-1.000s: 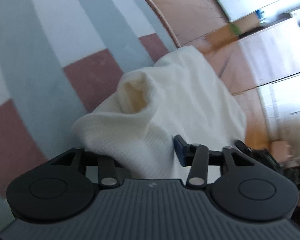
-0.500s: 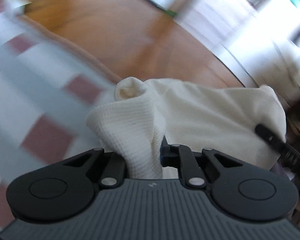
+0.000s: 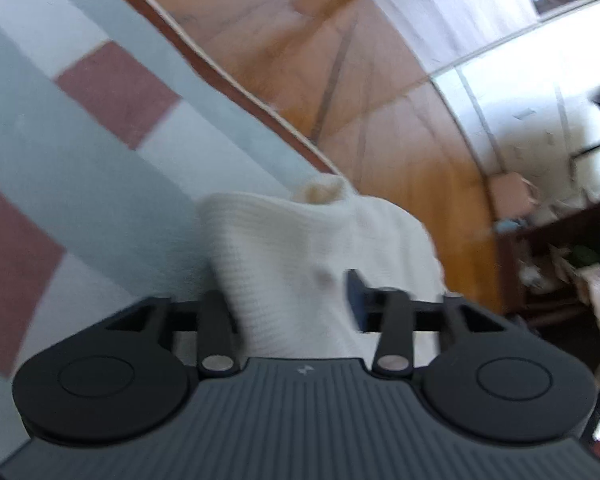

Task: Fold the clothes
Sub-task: 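Lift the white bundle with both grippers and carry it toward the clothes stack, then lower the bundle onto the dark cloth stack and open both grippers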

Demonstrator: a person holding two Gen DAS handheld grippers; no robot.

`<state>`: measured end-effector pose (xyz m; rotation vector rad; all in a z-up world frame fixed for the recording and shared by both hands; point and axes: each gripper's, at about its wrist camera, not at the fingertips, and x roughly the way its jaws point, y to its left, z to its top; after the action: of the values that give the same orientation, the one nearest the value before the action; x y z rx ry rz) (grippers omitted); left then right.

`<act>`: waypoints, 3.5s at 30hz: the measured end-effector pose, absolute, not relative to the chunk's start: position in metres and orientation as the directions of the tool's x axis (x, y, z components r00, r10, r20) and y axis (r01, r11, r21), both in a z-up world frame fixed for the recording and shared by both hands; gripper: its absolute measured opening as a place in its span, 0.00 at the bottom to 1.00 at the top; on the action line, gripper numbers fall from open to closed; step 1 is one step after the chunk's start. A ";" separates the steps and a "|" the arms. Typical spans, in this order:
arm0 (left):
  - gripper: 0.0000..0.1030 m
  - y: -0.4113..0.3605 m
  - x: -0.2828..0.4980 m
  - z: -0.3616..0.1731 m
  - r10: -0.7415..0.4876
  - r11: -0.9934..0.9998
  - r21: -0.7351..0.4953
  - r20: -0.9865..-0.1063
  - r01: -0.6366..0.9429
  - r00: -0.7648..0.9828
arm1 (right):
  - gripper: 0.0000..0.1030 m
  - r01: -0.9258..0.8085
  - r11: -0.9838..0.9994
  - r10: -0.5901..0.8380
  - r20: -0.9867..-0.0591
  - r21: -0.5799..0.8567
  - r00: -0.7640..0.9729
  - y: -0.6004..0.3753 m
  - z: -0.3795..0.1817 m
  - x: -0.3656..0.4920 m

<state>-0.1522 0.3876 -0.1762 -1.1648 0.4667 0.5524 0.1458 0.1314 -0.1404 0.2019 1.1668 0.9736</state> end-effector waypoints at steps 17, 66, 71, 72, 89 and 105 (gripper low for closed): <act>0.12 0.307 -0.112 -0.085 0.391 0.731 -0.234 -0.626 -0.640 0.675 | 0.27 -0.727 0.455 0.827 -0.547 0.514 0.131 0.148 -0.090 0.111; 0.25 0.133 0.177 -0.103 -0.107 0.615 -0.704 -0.520 -0.355 0.847 | 0.62 -0.653 0.746 0.564 -0.648 0.132 0.512 -0.164 -0.009 0.321; 0.31 0.174 0.161 -0.124 -0.133 0.375 -0.858 -0.423 -0.349 0.896 | 0.76 -0.545 0.767 0.610 -0.646 0.338 0.459 -0.187 -0.030 0.327; 0.31 0.177 0.162 -0.128 -0.162 0.346 -0.875 -0.410 -0.338 0.898 | 0.78 -0.504 0.775 0.612 -0.651 0.381 0.450 -0.192 -0.038 0.330; 0.48 0.153 0.215 -0.175 -0.271 0.231 -0.878 -0.471 -0.418 0.839 | 0.84 0.036 0.424 0.838 -0.407 0.905 0.363 -0.232 -0.129 0.312; 0.15 0.152 0.212 -0.143 -0.321 0.350 -0.898 -0.380 -0.265 0.867 | 0.37 -0.400 0.758 0.643 -0.484 0.515 0.594 -0.189 -0.052 0.269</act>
<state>0.2124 0.1519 -0.1427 -1.2308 0.5549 -0.0388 0.2687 -0.1886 -0.0522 0.3748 0.7057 0.6225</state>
